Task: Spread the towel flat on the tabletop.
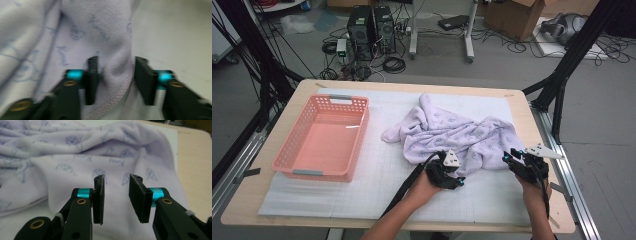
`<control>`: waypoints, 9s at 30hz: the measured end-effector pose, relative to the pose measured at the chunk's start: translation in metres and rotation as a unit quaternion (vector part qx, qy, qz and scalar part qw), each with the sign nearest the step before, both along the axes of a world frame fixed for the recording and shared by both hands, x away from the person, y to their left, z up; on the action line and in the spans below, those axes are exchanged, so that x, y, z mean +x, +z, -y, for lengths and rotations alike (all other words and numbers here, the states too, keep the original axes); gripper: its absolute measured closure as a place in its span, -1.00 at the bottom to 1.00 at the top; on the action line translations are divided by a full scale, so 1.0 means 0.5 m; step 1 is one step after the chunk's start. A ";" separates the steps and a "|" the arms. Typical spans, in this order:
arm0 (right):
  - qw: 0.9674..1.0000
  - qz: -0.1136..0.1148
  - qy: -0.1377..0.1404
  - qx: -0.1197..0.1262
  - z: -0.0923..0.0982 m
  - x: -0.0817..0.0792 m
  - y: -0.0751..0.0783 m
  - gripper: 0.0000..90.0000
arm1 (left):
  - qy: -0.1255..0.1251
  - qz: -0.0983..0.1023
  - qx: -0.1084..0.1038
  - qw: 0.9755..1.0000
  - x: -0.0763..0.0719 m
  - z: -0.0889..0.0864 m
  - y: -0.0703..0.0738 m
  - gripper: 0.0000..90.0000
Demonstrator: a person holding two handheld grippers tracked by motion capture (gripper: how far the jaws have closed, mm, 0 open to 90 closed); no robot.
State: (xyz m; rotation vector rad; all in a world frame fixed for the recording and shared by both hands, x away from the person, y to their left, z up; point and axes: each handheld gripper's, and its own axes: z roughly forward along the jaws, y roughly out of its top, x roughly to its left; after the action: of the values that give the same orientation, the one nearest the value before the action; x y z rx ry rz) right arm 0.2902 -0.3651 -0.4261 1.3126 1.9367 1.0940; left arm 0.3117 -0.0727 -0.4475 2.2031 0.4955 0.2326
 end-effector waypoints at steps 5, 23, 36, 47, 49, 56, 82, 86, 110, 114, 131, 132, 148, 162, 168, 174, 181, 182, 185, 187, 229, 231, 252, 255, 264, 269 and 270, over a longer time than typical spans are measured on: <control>1.000 -0.007 0.020 0.011 -0.004 -0.025 -0.018 0.41 | 0.000 -0.017 0.007 1.000 0.006 -0.042 0.009 0.87; 0.983 -0.080 0.159 -0.034 -0.127 -0.073 -0.042 0.65 | 0.042 -0.046 -0.099 0.993 -0.100 -0.311 0.023 0.88; 0.970 -0.074 0.231 -0.022 -0.143 -0.129 0.026 0.95 | 0.095 -0.034 -0.123 0.987 -0.097 -0.354 0.034 0.87; 0.990 -0.056 0.125 -0.030 -0.172 0.056 0.017 0.95 | 0.200 -0.017 -0.058 0.978 0.053 -0.294 0.028 0.87; 0.992 -0.052 0.114 -0.031 -0.174 0.075 0.013 0.95 | 0.209 -0.015 -0.053 0.976 0.069 -0.291 0.025 0.87; 0.993 -0.056 0.104 -0.020 -0.174 0.081 0.008 0.71 | 0.214 -0.038 -0.071 0.973 0.064 -0.290 0.026 0.12; 0.995 -0.019 0.091 0.019 -0.055 -0.082 0.009 0.53 | 0.117 0.000 -0.097 0.988 -0.088 -0.207 0.052 0.20; 0.995 -0.014 0.097 0.013 -0.058 -0.085 0.010 0.53 | 0.134 -0.020 -0.079 0.988 -0.062 -0.165 0.030 0.13; 1.000 -0.004 0.002 0.019 -0.006 -0.094 0.006 0.53 | 0.132 -0.019 -0.113 0.985 -0.129 -0.269 0.044 0.93; 1.000 -0.013 0.001 0.011 -0.010 -0.094 0.002 0.48 | 0.136 -0.021 -0.112 0.984 -0.161 -0.310 0.037 0.93; 0.993 -0.098 0.042 -0.046 -0.056 -0.127 -0.033 0.91 | 0.164 -0.039 -0.117 0.979 -0.244 -0.411 -0.002 0.93; 0.993 -0.097 0.044 -0.049 -0.053 -0.135 -0.033 0.91 | 0.163 -0.040 -0.118 0.979 -0.247 -0.409 -0.003 0.93; 0.993 -0.095 0.038 -0.050 -0.029 -0.313 -0.015 0.94 | 0.127 -0.054 -0.121 0.983 -0.381 -0.416 -0.010 0.93; 0.998 -0.035 0.003 -0.044 -0.056 -0.343 0.001 0.33 | 0.194 -0.034 -0.148 0.969 -0.318 -0.443 0.011 0.00; 0.998 -0.038 0.009 -0.041 -0.082 -0.247 -0.021 0.21 | 0.184 -0.025 -0.150 0.971 -0.245 -0.404 0.005 -0.01; 0.998 -0.047 0.011 -0.042 -0.103 -0.184 -0.043 0.06 | 0.186 -0.038 -0.128 0.973 -0.216 -0.374 -0.001 -0.09; 0.998 -0.052 0.032 -0.029 -0.096 -0.148 -0.042 0.09 | 0.186 -0.049 -0.140 0.971 -0.166 -0.364 0.006 -0.11; 0.998 -0.055 0.035 -0.028 -0.096 -0.143 -0.043 0.12 | 0.185 -0.050 -0.139 0.971 -0.158 -0.362 0.006 -0.11; 0.997 -0.060 0.040 -0.032 -0.096 -0.121 -0.047 0.19 | 0.185 -0.054 -0.138 0.971 -0.134 -0.355 0.005 -0.10; 0.996 -0.065 0.048 -0.033 -0.094 -0.107 -0.049 0.23 | 0.186 -0.054 -0.133 0.972 -0.121 -0.350 0.003 -0.10; 0.997 -0.039 0.063 -0.016 -0.043 -0.183 -0.014 0.40 | 0.154 -0.046 -0.138 0.977 -0.165 -0.372 0.015 -0.13; 0.997 -0.044 0.057 -0.018 -0.048 -0.159 -0.020 0.41 | 0.151 -0.041 -0.145 0.977 -0.162 -0.377 0.023 -0.14; 0.986 -0.130 0.087 -0.062 -0.009 -0.189 -0.019 0.95 | 0.160 -0.023 -0.149 0.976 -0.171 -0.390 0.037 -0.16; 0.987 -0.114 0.098 -0.058 -0.009 -0.202 -0.016 0.86 | 0.167 -0.021 -0.147 0.975 -0.156 -0.389 0.036 -0.16; 0.994 -0.048 0.089 -0.042 -0.060 -0.115 0.004 0.33 | 0.174 -0.040 -0.121 0.977 -0.075 -0.351 0.025 -0.15; 0.995 -0.068 0.063 -0.044 -0.084 -0.021 -0.024 0.32 | 0.204 -0.052 -0.100 0.973 -0.006 -0.325 0.015 -0.15; 0.994 -0.072 0.058 -0.051 -0.088 -0.008 -0.031 0.41 | 0.210 -0.048 -0.094 0.972 0.003 -0.321 0.014 -0.15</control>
State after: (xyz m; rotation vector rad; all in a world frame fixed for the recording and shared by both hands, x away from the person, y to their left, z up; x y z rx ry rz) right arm 0.2861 -0.3211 -0.4416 1.2674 2.1685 0.9625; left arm 0.3134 0.0876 -0.4406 1.9121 0.9972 0.2888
